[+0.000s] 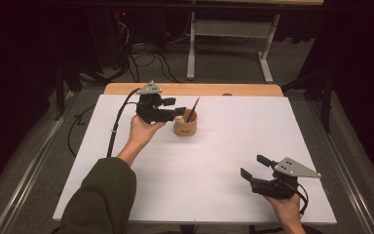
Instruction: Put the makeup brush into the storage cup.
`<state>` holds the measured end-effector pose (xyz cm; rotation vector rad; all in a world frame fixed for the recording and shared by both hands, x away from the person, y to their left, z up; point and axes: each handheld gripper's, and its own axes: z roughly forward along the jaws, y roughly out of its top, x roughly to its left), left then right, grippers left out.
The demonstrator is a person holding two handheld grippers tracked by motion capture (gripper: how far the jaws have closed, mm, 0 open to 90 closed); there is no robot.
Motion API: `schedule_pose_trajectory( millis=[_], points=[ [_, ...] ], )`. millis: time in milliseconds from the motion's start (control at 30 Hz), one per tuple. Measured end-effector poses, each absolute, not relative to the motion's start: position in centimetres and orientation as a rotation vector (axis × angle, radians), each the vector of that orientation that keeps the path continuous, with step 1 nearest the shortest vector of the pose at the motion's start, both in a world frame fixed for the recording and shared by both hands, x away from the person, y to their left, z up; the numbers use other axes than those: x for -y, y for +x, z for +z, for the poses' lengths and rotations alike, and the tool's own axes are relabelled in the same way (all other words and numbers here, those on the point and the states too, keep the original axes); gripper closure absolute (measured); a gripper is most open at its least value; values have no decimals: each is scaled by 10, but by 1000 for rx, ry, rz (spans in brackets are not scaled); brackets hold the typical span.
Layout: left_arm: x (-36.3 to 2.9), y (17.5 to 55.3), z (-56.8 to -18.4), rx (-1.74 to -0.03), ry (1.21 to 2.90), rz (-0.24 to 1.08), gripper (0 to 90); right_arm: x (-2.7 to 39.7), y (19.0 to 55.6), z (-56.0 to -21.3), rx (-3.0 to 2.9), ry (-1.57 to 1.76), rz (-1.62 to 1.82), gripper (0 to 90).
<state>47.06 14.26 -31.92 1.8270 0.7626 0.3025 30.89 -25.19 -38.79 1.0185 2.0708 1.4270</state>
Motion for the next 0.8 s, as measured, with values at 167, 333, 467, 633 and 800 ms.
schedule_pose_trajectory(
  millis=[167,333,467,633,800],
  points=[
    [-145,466,-319,-756,1820,302,385,252,309,-388,-2066,1029,1430,237],
    [-147,460,-317,-749,1810,305,384,252,309,-388,-2066,1023,1428,236],
    [-149,454,-317,-739,1811,309,383,253,309,-388,-2065,1034,1434,236],
    [-150,447,-316,-724,1805,312,385,253,309,-388,-2062,1035,1441,236],
    [-154,440,-314,-713,1798,314,385,253,310,-388,-2062,1038,1439,236]
  ],
)
